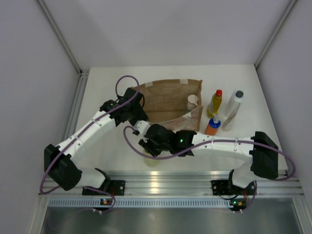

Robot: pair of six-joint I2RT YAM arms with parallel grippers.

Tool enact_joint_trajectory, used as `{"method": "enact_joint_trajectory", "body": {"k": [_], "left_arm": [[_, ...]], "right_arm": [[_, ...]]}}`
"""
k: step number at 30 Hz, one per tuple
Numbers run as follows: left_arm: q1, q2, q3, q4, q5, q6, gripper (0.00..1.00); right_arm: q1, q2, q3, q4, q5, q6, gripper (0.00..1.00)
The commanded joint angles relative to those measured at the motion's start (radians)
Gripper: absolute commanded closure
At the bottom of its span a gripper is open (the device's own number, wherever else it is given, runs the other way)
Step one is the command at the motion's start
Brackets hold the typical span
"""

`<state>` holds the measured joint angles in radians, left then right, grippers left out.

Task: Take the personal care products out of the canvas bag

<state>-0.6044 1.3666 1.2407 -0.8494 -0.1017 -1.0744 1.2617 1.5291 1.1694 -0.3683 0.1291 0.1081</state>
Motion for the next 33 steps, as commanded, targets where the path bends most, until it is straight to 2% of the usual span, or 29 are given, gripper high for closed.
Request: {"method": "enact_joint_trajectory", "body": {"k": [1,3,8,11,17,20,21,27,29,33], "left_arm": [[0.002,0.0,0.037,0.006,-0.006,0.011,0.64],[0.003,-0.003,0.036,0.006,-0.009,0.011,0.64],[0.003,-0.003,0.032,0.006,-0.007,0.011,0.64],[0.002,-0.003,0.031,0.006,-0.006,0.01,0.64],[0.002,0.002,0.039,0.007,0.003,0.005,0.64],[0.003,0.002,0.039,0.007,0.011,0.002,0.64],[0.003,0.0,0.039,0.009,0.013,-0.001,0.64],[0.003,-0.001,0.036,0.016,0.037,-0.013,0.64],[0.003,-0.006,0.032,0.024,0.043,-0.015,0.64],[0.003,-0.014,0.031,0.038,0.048,-0.022,0.63]], "right_arm": [[0.033,-0.023,0.035,0.189,0.015,-0.027,0.98],[0.038,-0.021,0.027,0.189,0.02,-0.03,0.86],[0.054,-0.03,0.021,0.187,0.033,-0.038,0.42],[0.054,-0.041,0.033,0.174,0.033,-0.041,0.3],[0.05,-0.099,0.084,0.114,0.052,-0.047,0.32],[-0.005,-0.173,0.133,0.085,0.078,0.011,0.32],[-0.062,-0.176,0.162,0.054,0.104,0.074,0.33],[-0.299,-0.109,0.416,-0.317,0.185,0.293,0.36],[-0.337,-0.058,0.493,-0.441,0.201,0.326,0.37],[-0.404,0.028,0.568,-0.581,0.289,0.352,0.36]]}}
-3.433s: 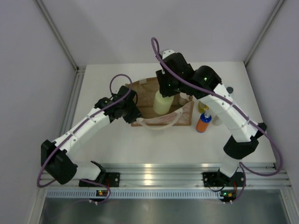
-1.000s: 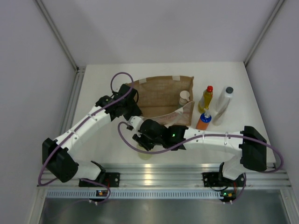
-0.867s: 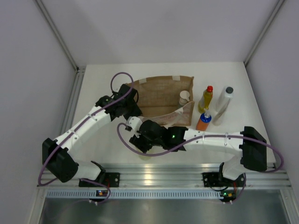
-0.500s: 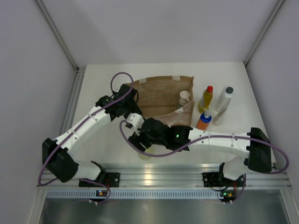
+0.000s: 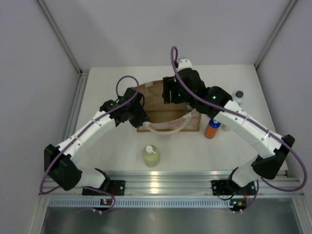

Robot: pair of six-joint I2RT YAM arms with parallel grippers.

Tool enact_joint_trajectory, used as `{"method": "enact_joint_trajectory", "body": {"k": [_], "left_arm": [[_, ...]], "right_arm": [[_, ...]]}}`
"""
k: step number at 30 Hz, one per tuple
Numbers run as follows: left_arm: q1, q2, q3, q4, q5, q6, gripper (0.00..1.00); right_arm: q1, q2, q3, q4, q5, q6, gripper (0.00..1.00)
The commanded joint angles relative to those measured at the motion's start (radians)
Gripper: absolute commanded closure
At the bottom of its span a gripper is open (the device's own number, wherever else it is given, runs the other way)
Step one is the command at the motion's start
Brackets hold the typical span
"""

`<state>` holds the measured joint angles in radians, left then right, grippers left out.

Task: Take the personal care products out of the canvas bag

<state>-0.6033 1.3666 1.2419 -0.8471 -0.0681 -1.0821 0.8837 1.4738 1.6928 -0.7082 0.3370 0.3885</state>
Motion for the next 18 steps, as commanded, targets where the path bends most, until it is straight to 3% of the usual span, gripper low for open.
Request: {"method": "enact_joint_trajectory", "body": {"k": [1,6,18], "left_arm": [[0.0,-0.014,0.028,0.037,0.014,-0.016,0.63],[0.002,-0.014,0.021,0.042,0.016,-0.025,0.63],[0.004,-0.009,0.005,0.054,0.027,-0.015,0.62]], "right_arm": [[-0.032,0.1,0.06,-0.27,0.103,0.079,0.35],[-0.087,0.218,0.165,-0.44,0.201,0.133,0.33],[-0.157,0.244,0.137,-0.445,0.301,0.211,0.3]]}}
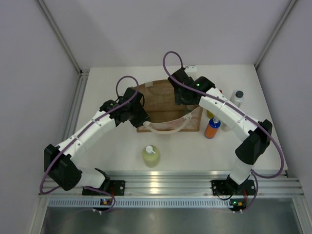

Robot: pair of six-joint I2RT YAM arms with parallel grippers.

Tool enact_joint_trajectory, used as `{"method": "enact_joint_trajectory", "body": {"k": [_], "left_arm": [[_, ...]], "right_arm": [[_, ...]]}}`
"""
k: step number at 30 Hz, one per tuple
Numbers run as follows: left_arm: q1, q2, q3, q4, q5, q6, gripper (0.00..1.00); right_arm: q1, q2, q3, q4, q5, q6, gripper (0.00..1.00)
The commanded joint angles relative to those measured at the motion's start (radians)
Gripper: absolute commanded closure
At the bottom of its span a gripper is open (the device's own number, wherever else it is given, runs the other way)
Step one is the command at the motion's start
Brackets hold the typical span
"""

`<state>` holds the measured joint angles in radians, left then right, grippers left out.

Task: Take the personal care products out of the canvas bag

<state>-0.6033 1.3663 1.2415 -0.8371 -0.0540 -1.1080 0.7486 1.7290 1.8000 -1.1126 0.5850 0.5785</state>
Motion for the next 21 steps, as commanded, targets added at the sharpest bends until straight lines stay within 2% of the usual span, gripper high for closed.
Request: {"method": "enact_joint_trajectory", "body": {"k": [1,14,21], "left_arm": [[0.004,-0.007,0.006,0.046,0.013,0.013,0.63],[0.01,0.014,0.021,0.043,0.029,0.033,0.62],[0.011,-0.006,0.019,0.043,0.008,0.033,0.62]], "right_arm": [[-0.026,-0.011,0.03,-0.039,0.056,0.02,0.3],[-0.123,0.064,-0.036,0.071,-0.031,-0.046,0.31],[-0.141,0.063,-0.074,0.126,-0.093,-0.055,0.43]]}}
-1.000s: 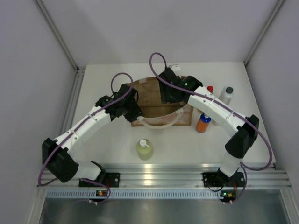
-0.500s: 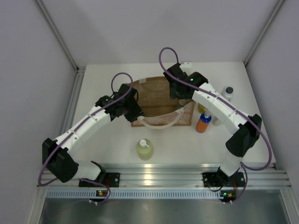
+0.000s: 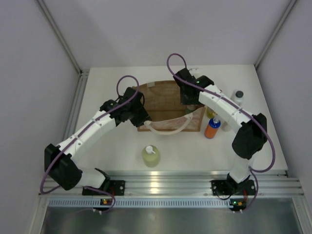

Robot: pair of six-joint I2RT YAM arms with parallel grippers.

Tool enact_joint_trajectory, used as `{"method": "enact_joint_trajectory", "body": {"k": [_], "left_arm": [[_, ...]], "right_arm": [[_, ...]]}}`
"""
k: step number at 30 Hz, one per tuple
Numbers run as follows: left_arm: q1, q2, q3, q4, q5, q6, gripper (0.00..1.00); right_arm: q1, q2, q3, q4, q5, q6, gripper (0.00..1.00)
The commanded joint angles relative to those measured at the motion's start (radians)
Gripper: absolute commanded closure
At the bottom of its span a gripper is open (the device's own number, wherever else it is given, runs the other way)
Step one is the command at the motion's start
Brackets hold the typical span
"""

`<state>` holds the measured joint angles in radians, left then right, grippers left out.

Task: Take the personal care products out of the canvas bag

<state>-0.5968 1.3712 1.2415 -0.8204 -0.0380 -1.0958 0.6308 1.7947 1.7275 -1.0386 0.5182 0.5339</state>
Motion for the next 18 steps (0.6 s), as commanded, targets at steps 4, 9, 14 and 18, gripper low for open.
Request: {"method": "enact_joint_trajectory", "body": {"k": [4,9,14,18], "left_arm": [[0.006,-0.02,0.015,0.026,-0.01,0.017,0.62],[0.006,-0.021,0.013,0.026,-0.013,0.01,0.62],[0.006,-0.023,0.012,0.026,-0.016,0.004,0.62],[0.006,-0.037,0.007,0.026,-0.026,-0.001,0.63]], "right_arm": [[-0.022,-0.018,-0.037,0.06,-0.037,0.005,0.48],[-0.022,-0.046,-0.045,0.066,-0.035,0.009,0.76],[-0.022,-0.058,-0.008,0.066,-0.053,-0.006,0.94],[-0.022,-0.069,0.05,0.066,-0.09,-0.038,1.0]]}}
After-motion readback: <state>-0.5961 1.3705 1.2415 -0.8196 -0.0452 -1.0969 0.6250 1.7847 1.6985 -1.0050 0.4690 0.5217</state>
